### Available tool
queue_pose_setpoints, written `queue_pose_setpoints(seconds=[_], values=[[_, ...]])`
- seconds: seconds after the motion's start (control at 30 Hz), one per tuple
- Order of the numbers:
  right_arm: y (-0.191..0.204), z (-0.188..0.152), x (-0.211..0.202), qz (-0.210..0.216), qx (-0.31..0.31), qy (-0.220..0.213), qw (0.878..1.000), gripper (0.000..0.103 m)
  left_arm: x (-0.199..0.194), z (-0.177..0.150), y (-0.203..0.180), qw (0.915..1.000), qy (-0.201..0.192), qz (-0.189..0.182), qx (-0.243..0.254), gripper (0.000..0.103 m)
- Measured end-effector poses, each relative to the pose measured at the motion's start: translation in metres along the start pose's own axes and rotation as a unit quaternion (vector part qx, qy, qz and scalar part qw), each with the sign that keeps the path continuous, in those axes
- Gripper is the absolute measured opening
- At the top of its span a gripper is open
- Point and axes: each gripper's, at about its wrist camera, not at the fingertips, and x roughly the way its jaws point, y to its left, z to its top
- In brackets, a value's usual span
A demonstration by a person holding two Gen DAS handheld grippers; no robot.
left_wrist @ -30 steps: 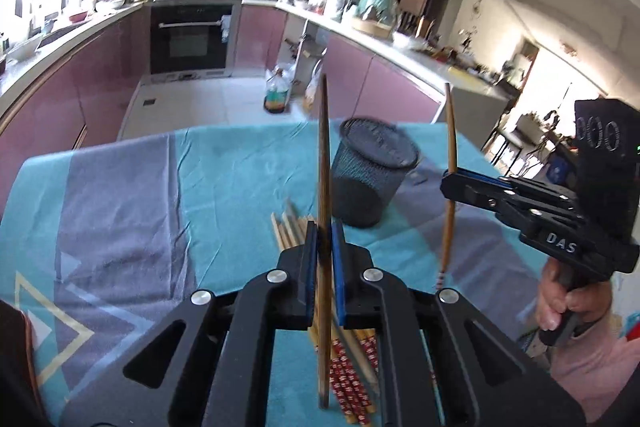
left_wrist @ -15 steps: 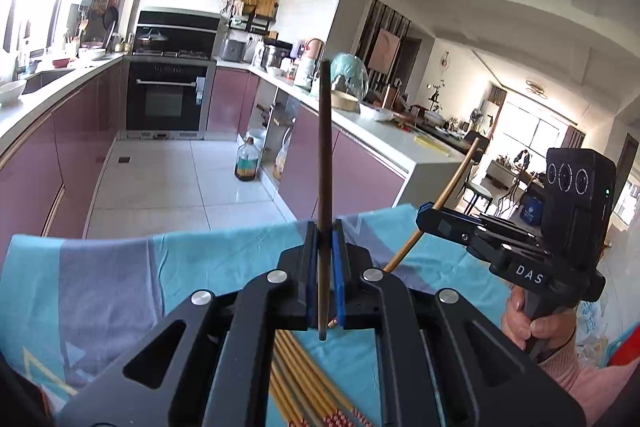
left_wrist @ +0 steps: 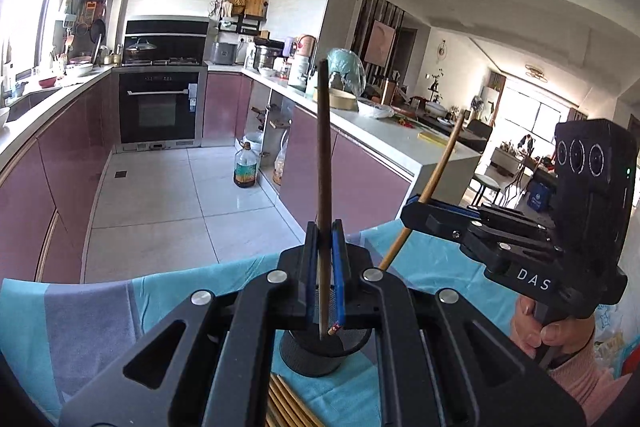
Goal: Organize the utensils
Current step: 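Lift the chopsticks upright and lower them into the black mesh cup with both grippers, then open both grippers and withdraw them from the mesh cup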
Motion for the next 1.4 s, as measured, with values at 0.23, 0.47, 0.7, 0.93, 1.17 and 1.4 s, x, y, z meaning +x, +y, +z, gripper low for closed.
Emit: queue_pose_setpoints(seconds=[0.23,0.47,0.7,0.93,1.17,1.4], values=[[-0.006,-0.013,0.039,0.006,0.005,0.076,0.997,0.005,0.049,-0.025,0.007,0.9977,0.067,0.003,-0.002,0.007],[-0.006,-0.022,0.068,-0.001,0.003,0.137,0.991,0.006,0.079,-0.047,0.026,0.996,0.089,0.009,-0.006,0.008],[-0.01,-0.023,0.082,-0.011,0.017,0.144,0.989,0.007,0.097,-0.048,0.036,0.9952,0.095,0.024,-0.006,0.008],[-0.014,-0.022,0.083,-0.016,0.039,0.122,0.992,0.019,0.099,-0.051,0.043,0.9948,0.094,0.036,-0.012,0.011],[-0.014,-0.028,0.07,-0.01,0.051,0.098,0.994,0.027,0.072,-0.06,0.047,0.9963,0.06,0.059,-0.018,0.024],[0.001,-0.032,0.038,0.009,0.045,0.059,0.997,0.032,0.026,-0.069,0.054,0.9954,0.011,0.093,-0.017,0.04]])
